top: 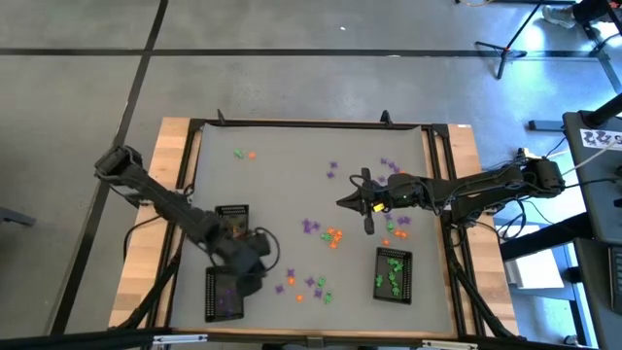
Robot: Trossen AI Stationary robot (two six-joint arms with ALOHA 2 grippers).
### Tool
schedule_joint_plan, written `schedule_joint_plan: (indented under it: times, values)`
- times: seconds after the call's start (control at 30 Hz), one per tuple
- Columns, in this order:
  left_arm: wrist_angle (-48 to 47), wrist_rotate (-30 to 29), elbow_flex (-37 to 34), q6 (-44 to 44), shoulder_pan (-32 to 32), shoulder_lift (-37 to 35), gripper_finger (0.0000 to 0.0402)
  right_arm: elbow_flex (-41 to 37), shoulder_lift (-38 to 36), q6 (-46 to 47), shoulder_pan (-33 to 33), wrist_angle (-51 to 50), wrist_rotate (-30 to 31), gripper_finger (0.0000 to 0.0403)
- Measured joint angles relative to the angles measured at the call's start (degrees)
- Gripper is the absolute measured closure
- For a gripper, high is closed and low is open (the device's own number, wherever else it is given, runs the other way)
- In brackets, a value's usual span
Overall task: Sort Halloween decoration
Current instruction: Put the purple spider toy into the bottom left black basket
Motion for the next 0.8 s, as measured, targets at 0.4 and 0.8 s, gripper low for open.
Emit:
schedule_joint_plan:
  times: [0.4, 0.8]
  values:
    - [10.82, 12.22, 0.72, 14.81, 4.71, 15.23, 0.0314, 0.0, 0.0, 0.0, 0.0, -0.34, 0.1, 0.0398]
    - [-4.59, 7.2, 12.71, 23.47, 0.78, 25.0, 0.0314, 0.0, 0.0, 0.0, -0.02, -0.13, 0.12, 0.0398]
